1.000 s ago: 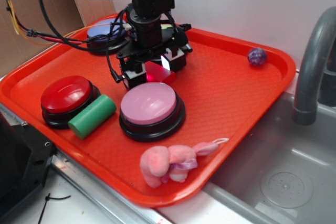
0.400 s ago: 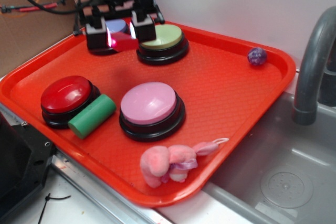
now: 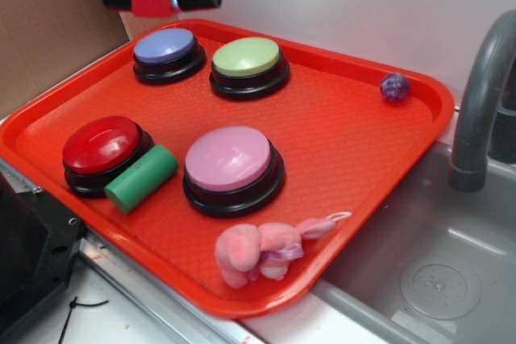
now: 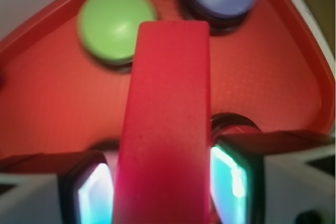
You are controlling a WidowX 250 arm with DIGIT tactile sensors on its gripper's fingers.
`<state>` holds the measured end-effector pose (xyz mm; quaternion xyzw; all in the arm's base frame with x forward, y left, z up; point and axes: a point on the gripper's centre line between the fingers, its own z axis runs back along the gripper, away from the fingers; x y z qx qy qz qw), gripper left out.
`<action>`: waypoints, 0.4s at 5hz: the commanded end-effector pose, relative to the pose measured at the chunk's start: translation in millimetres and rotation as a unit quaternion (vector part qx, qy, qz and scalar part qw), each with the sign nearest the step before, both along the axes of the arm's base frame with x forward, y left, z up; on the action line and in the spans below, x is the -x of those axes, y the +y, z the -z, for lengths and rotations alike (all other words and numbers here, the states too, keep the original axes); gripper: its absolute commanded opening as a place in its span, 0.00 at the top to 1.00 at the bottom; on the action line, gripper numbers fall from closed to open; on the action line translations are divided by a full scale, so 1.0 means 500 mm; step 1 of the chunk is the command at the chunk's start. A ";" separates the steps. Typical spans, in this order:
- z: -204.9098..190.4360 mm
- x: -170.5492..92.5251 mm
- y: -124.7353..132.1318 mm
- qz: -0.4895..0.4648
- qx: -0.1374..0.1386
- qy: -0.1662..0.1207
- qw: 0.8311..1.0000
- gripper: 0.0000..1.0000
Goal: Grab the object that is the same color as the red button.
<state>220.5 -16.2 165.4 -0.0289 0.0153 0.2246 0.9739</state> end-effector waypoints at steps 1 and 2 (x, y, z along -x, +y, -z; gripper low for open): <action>-0.092 -0.013 0.032 0.221 0.051 -0.041 0.973 1.00; -0.095 -0.008 0.024 0.222 0.016 -0.069 0.973 1.00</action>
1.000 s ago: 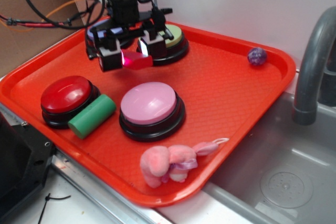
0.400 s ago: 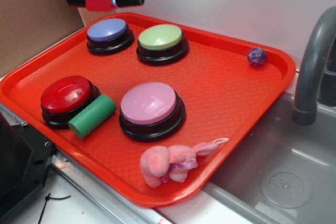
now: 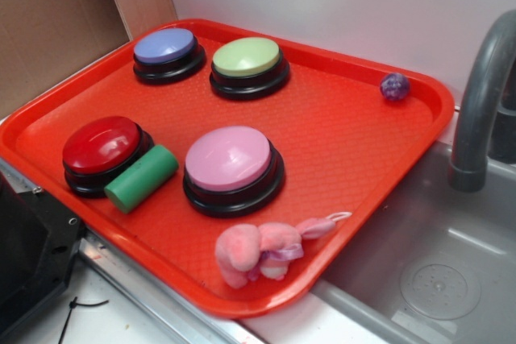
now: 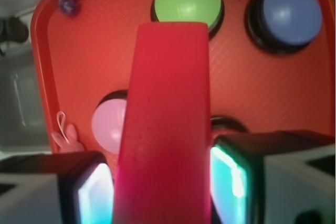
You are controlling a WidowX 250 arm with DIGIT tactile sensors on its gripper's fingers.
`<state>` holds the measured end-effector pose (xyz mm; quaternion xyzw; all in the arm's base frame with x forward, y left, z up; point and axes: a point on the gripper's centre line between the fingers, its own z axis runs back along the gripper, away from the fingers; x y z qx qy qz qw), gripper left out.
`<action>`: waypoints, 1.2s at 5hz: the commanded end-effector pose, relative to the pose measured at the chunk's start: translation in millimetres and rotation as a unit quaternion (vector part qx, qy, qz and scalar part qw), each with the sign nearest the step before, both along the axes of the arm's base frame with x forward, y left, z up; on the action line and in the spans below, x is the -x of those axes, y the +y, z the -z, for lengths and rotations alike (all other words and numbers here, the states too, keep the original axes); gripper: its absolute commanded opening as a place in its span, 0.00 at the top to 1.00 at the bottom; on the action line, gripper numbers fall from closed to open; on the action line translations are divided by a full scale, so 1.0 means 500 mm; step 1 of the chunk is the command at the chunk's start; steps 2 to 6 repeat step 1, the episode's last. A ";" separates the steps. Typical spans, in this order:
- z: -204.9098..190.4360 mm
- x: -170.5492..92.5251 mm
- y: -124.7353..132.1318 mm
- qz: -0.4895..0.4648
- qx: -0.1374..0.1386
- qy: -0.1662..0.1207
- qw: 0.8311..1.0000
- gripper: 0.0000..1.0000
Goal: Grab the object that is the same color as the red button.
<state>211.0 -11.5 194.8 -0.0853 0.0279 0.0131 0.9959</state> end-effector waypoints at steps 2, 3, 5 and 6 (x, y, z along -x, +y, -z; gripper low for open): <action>-0.021 -0.035 0.026 -0.015 -0.041 -0.067 0.997 1.00; -0.021 -0.035 0.026 -0.015 -0.041 -0.067 0.997 1.00; -0.021 -0.035 0.026 -0.015 -0.041 -0.067 0.997 1.00; -0.021 -0.035 0.026 -0.015 -0.041 -0.067 0.997 1.00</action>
